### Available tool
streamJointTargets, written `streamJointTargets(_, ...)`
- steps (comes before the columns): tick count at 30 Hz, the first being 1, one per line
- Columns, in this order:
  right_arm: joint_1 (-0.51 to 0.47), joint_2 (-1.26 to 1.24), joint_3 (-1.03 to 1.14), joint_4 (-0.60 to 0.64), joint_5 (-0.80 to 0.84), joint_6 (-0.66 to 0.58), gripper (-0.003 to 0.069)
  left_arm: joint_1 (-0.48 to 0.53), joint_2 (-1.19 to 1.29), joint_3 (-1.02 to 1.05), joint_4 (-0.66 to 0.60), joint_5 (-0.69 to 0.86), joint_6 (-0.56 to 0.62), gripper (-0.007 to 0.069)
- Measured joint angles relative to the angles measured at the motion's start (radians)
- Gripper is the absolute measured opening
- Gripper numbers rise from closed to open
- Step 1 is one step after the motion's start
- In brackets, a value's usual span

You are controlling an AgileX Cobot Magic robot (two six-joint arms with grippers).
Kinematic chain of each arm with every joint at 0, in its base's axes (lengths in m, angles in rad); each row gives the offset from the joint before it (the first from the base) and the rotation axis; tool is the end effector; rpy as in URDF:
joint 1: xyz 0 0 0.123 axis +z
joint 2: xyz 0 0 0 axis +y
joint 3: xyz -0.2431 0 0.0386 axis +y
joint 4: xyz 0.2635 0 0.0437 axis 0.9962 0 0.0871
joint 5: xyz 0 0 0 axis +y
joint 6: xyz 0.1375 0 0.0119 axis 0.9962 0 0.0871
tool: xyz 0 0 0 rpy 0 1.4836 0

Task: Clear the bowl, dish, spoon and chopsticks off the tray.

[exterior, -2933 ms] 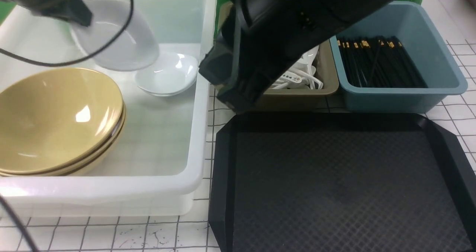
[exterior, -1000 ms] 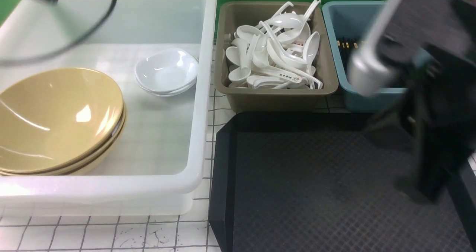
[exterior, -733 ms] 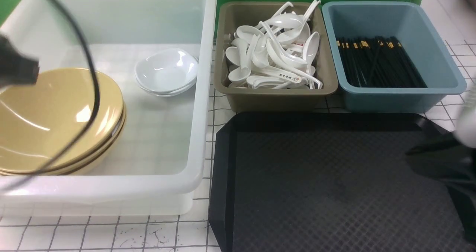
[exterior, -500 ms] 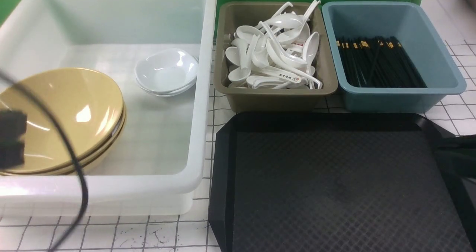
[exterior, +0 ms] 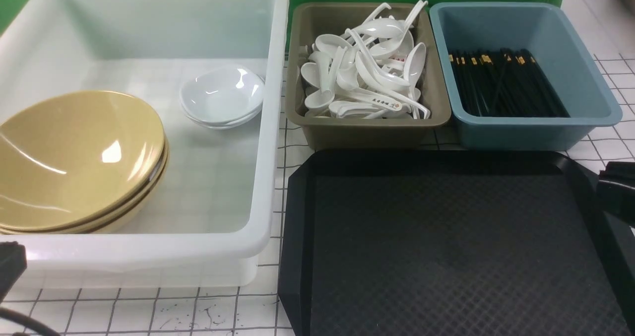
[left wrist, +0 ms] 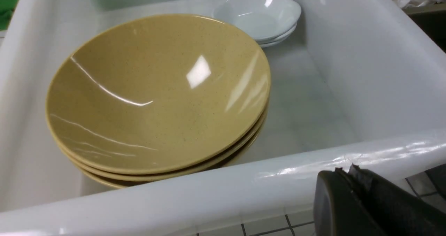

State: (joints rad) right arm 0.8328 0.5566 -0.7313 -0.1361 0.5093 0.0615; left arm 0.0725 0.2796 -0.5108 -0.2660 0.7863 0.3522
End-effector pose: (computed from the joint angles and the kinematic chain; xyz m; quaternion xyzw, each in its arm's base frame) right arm 0.1410 0.1414 0.3397 -0.3206 0.7194 0.2086 0.5798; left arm 0.1470 -0.0151 0.2710 0.0874 0.8403 -0.0167 0.5348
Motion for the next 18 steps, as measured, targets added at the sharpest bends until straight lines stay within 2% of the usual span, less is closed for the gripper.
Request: streamJointTargets(18, 0.000, 0.000, 0.011, 0.000, -0.006, 0.000, 0.0111, 0.000, -0.016, 0.010, 0.000, 0.018, 0.000, -0.0006)
